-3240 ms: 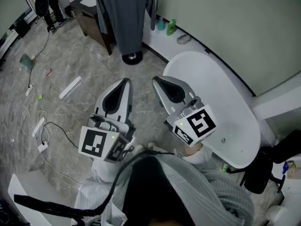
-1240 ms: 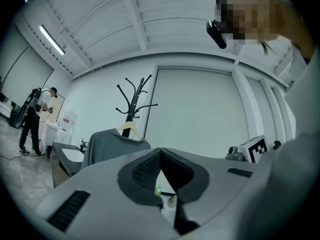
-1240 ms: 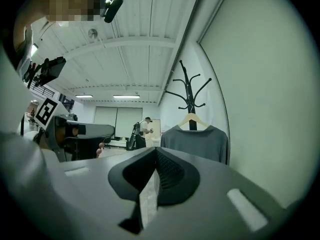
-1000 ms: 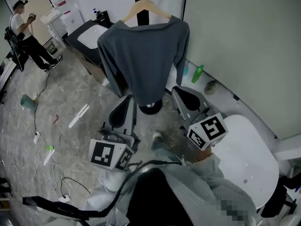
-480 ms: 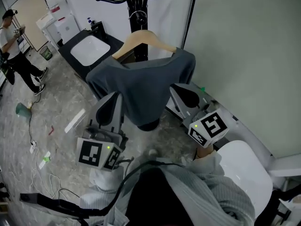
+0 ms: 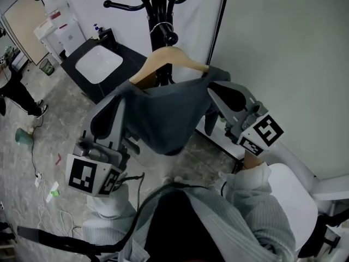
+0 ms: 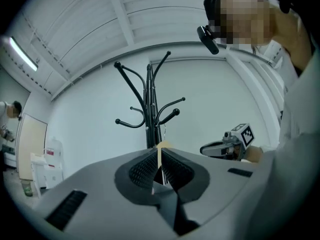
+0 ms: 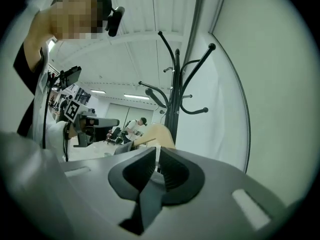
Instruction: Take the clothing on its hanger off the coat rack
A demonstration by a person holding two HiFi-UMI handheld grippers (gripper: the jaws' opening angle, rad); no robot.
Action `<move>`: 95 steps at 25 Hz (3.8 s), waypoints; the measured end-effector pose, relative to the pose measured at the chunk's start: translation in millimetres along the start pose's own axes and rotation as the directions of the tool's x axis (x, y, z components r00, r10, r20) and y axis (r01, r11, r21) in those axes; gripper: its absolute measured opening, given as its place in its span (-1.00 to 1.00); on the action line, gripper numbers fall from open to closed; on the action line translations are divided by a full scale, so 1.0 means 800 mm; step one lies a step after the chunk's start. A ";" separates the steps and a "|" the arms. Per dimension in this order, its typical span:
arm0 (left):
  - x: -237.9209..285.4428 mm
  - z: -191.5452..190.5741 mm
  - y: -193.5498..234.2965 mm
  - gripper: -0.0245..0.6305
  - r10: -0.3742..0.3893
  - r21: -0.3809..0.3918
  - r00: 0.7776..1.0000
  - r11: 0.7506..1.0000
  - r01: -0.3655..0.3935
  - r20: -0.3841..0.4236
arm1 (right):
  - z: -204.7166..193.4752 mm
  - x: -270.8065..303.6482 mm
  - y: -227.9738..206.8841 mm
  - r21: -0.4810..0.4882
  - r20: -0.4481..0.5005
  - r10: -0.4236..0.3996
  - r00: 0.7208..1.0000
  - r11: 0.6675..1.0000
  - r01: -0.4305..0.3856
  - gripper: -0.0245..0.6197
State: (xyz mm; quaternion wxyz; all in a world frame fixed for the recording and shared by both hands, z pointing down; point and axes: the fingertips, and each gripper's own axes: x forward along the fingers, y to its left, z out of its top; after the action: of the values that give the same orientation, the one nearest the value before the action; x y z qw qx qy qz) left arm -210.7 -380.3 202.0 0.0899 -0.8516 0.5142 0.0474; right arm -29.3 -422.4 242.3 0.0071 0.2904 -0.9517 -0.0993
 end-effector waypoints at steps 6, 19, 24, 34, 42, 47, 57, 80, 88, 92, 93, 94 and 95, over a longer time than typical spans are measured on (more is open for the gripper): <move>0.008 -0.001 0.029 -0.45 -0.096 0.154 0.988 0.982 0.114 -0.117 | 0.022 -0.002 -0.046 -0.034 -0.030 0.079 0.996 0.996 -0.080 -0.65; 0.092 -0.046 0.024 -0.20 -0.424 0.136 0.870 0.874 0.466 -0.254 | -0.008 0.093 -0.063 0.030 -0.172 0.563 0.808 0.823 -0.567 -0.19; 0.119 -0.072 0.023 -0.20 -0.511 0.078 0.802 0.827 0.557 -0.309 | -0.023 0.114 -0.056 0.111 -0.225 0.684 0.694 0.726 -0.679 -0.20; 0.125 -0.094 0.015 -0.73 -0.636 -0.021 0.692 0.741 0.671 -0.341 | -0.035 0.116 -0.043 0.128 -0.225 0.776 0.589 0.623 -0.771 -0.73; 0.131 -0.096 0.013 -0.75 -0.657 -0.033 0.685 0.729 0.684 -0.315 | -0.033 0.115 -0.047 0.060 -0.248 0.748 0.615 0.646 -0.761 -0.75; 0.122 -0.087 0.001 -0.75 -0.629 0.030 0.698 0.735 0.677 -0.343 | -0.024 0.102 -0.038 0.005 -0.288 0.715 0.637 0.667 -0.745 -0.75; 0.111 -0.019 -0.034 -0.75 -0.619 0.113 0.713 0.724 0.681 -0.328 | 0.036 0.062 -0.033 -0.074 -0.288 0.680 0.674 0.686 -0.724 -0.75; 0.077 -0.072 -0.259 -0.75 -0.908 -0.092 0.308 0.346 0.934 -0.284 | -0.023 -0.186 0.021 0.011 -0.322 0.318 0.892 0.943 -0.332 -0.74; 0.068 -0.121 -0.297 -0.75 -0.932 -0.170 0.208 0.266 0.949 -0.298 | -0.072 -0.224 0.034 0.066 -0.312 0.274 0.910 0.962 -0.266 -0.74; 0.065 -0.140 -0.293 -0.76 -0.929 -0.185 0.202 0.268 0.945 -0.311 | -0.092 -0.220 0.036 0.080 -0.300 0.279 0.912 0.960 -0.267 -0.74; 0.065 -0.144 -0.289 -0.76 -0.927 -0.188 0.207 0.274 0.943 -0.314 | -0.096 -0.215 0.036 0.082 -0.298 0.284 0.912 0.959 -0.272 -0.74; 0.067 -0.147 -0.283 -0.76 -0.924 -0.191 0.211 0.280 0.941 -0.318 | -0.100 -0.209 0.034 0.084 -0.295 0.290 0.910 0.957 -0.278 -0.74; 0.069 -0.150 -0.276 -0.76 -0.922 -0.194 0.214 0.285 0.939 -0.321 | -0.103 -0.202 0.032 0.086 -0.291 0.298 0.909 0.955 -0.285 -0.74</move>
State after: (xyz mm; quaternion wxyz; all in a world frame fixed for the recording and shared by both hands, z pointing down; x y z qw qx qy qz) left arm 9.0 -352.0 333.4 0.0188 -0.9776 -0.0901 -0.1894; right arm 96.6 -327.6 334.7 0.1604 0.1569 -0.9740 -0.0319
